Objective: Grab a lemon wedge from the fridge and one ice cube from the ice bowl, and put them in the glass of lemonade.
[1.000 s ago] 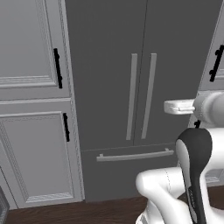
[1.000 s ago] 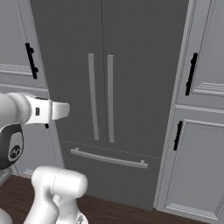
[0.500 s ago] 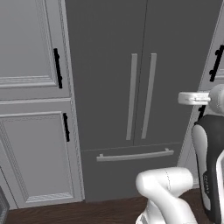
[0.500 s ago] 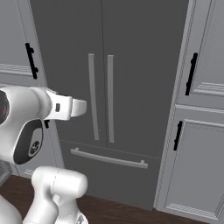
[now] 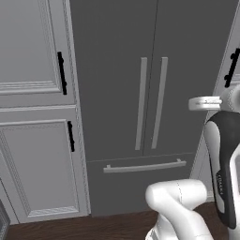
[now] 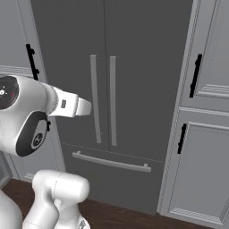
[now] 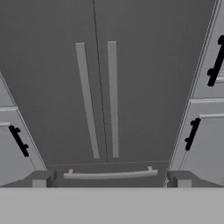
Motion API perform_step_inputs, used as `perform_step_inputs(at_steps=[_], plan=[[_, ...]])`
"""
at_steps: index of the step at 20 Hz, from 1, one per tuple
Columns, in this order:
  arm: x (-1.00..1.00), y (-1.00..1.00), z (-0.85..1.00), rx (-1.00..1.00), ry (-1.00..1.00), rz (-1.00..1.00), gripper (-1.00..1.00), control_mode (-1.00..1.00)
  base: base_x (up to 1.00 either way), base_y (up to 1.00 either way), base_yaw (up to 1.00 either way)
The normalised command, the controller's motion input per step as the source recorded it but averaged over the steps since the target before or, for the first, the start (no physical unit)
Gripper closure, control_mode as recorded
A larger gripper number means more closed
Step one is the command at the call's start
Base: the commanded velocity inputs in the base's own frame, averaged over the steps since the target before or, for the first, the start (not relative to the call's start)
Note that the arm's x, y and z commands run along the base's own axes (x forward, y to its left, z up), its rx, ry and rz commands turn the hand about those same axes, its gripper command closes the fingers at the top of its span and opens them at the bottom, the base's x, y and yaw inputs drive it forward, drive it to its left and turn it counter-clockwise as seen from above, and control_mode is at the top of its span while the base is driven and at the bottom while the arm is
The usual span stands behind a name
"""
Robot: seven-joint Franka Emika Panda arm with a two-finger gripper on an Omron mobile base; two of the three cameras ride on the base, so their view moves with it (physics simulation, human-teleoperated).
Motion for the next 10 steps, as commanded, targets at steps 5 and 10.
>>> perform_step_inputs(at_steps=[5, 10], plan=[[0.32, 0.00, -0.04, 0.00, 0.05, 0.00, -1.00, -1.00, 0.00, 0.00, 0.00], [0.64, -0.02, -0.30, 0.00, 0.18, -0.02, -1.00, -1.00, 0.00, 0.00, 0.00]])
